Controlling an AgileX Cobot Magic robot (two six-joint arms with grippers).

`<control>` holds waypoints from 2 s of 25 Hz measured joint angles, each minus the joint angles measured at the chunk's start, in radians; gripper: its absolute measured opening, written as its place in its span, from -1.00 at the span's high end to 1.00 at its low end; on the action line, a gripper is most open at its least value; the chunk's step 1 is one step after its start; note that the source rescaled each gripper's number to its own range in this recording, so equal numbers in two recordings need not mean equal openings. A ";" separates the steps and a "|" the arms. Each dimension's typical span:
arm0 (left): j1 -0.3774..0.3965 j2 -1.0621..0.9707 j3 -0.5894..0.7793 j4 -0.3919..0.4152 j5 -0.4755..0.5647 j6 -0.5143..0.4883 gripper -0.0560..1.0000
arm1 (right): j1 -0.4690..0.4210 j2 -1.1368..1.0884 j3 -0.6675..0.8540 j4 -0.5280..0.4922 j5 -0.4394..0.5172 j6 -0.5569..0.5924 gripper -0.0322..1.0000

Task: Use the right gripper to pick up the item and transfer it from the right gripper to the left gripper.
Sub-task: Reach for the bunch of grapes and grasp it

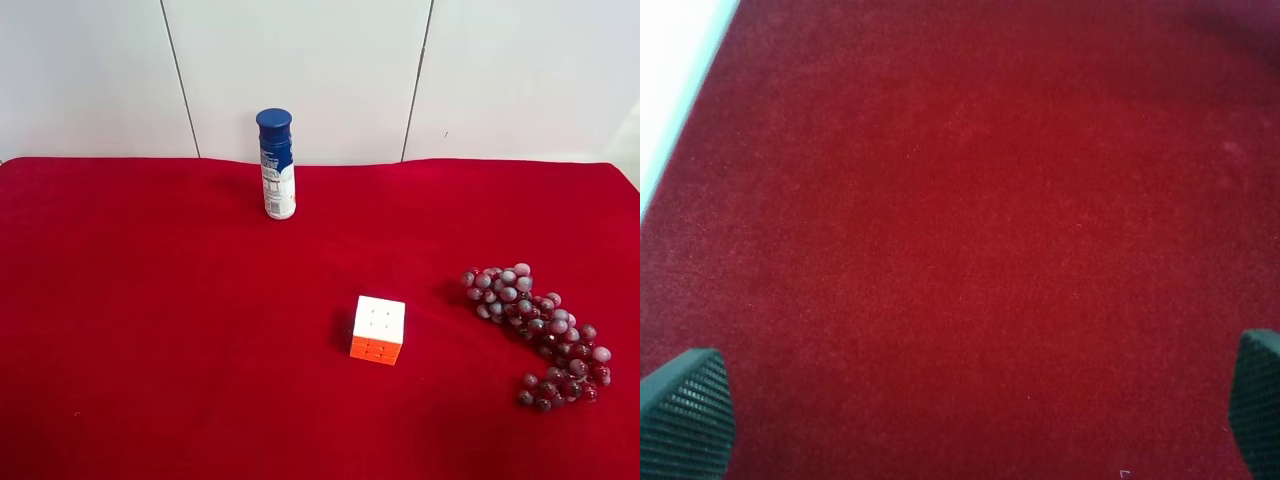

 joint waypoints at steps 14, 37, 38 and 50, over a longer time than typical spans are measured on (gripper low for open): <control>0.000 0.000 0.000 0.000 0.000 0.000 -1.00 | 0.000 0.000 0.000 0.000 0.000 0.000 -0.27; 0.000 0.000 0.000 0.000 0.001 0.000 -1.00 | 0.000 0.529 -0.292 0.018 -0.031 0.008 -0.27; 0.000 0.000 0.000 0.000 0.001 0.000 -1.00 | 0.000 0.578 -0.309 0.018 -0.031 0.008 -0.27; 0.000 0.000 0.000 0.000 0.001 0.000 -1.00 | 0.000 1.067 -0.337 0.014 -0.104 -0.103 -0.27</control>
